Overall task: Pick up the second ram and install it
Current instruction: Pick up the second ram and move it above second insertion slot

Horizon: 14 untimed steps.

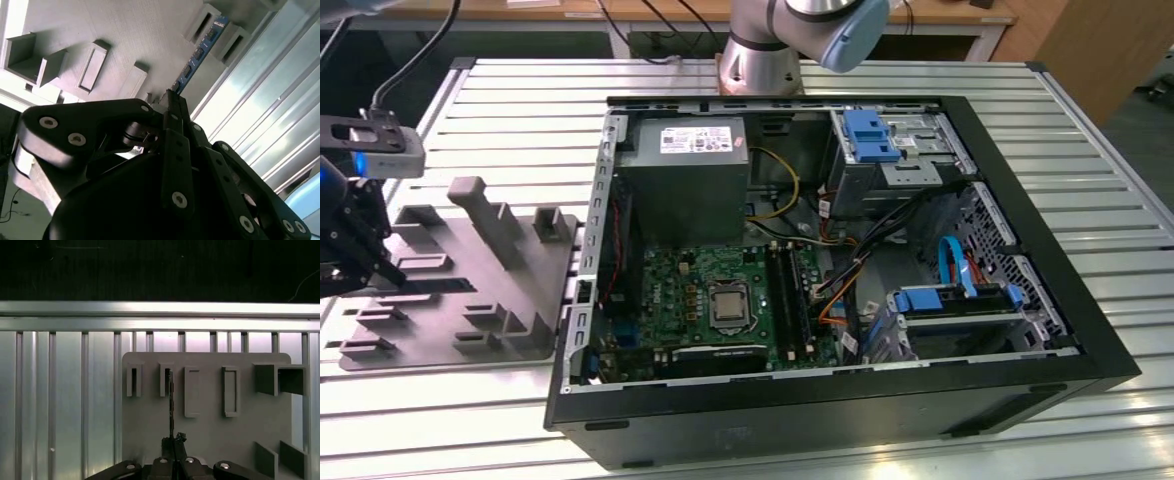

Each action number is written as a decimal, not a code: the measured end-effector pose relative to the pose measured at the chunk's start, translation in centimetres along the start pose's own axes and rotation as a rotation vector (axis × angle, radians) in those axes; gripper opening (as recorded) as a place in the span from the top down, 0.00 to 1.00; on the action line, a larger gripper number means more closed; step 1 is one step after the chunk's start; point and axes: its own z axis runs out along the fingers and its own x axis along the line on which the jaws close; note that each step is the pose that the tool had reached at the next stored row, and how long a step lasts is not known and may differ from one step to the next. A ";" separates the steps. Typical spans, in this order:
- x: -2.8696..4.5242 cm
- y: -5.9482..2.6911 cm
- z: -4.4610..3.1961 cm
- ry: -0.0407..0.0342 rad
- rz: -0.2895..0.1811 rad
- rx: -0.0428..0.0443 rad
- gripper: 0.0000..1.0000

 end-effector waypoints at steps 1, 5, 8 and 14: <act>-0.01 0.00 -0.20 0.0000 0.002 0.0000 0.89; -0.02 0.00 -0.35 -0.0003 0.015 0.0007 0.89; -0.02 0.00 -0.37 -0.0001 0.016 0.0006 0.89; -0.02 0.00 -0.37 -0.0002 0.016 0.0006 0.89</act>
